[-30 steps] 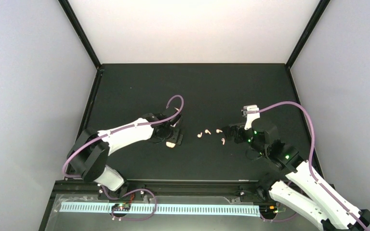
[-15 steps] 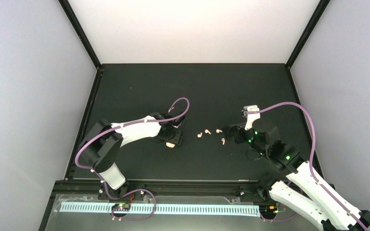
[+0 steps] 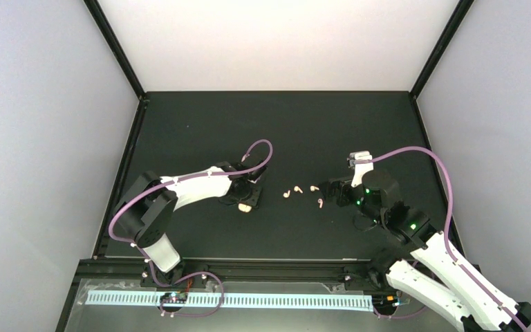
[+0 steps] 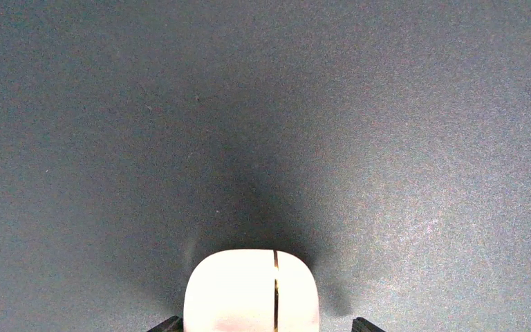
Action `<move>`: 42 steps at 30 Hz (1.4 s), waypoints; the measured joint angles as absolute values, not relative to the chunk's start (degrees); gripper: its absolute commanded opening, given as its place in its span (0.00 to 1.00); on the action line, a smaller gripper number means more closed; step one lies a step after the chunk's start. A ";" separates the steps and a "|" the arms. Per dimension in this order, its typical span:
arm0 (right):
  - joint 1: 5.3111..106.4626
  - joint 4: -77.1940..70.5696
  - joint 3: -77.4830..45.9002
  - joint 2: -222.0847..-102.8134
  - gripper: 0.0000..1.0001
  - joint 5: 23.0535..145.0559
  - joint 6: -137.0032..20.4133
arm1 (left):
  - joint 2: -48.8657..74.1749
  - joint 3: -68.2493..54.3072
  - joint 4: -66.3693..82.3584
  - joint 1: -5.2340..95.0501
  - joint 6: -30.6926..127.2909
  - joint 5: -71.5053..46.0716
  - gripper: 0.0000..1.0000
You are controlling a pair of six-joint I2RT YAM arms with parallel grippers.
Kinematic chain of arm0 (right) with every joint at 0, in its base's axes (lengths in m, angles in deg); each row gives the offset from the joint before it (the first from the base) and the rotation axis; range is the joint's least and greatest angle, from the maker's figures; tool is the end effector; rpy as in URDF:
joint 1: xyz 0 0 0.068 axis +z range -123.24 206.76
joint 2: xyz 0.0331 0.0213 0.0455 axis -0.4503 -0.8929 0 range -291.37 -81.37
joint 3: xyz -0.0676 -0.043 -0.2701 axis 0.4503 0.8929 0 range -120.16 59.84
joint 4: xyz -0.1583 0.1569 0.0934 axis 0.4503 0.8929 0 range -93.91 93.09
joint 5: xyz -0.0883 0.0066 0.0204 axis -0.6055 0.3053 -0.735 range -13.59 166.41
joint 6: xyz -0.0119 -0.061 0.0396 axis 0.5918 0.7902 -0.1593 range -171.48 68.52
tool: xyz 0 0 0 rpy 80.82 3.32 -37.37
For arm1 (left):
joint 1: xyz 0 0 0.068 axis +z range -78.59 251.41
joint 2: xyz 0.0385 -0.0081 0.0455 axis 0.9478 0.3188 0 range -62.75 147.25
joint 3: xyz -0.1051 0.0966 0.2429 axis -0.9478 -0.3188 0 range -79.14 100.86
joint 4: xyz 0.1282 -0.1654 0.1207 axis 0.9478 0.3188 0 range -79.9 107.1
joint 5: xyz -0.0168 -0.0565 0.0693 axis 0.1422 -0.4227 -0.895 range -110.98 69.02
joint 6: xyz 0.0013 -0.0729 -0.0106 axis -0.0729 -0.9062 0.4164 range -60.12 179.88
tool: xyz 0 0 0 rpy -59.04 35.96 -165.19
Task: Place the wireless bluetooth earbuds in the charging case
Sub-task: Adjust the charging case at the center of the board.
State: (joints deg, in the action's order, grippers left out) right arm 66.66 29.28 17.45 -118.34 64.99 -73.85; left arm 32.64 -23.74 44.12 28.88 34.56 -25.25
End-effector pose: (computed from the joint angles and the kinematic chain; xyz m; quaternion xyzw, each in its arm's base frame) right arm 0.1134 0.0789 0.2961 -0.0789 0.8497 0.1929 0.4842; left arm 0.2189 -0.1947 0.1576 0.1429 0.9792 -0.0469 0.1359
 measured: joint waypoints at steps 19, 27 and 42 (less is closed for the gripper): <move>66.66 29.48 17.45 -118.32 1.00 65.04 -73.85 | 31.31 -25.30 43.00 28.67 34.78 -24.86 0.92; 66.66 29.52 17.45 -118.27 1.00 65.23 -73.85 | 22.17 -28.97 41.80 32.53 35.41 -19.61 0.94; 66.66 29.50 17.56 -117.33 1.00 66.09 -73.85 | 24.14 -33.97 33.52 34.17 33.66 -7.92 0.91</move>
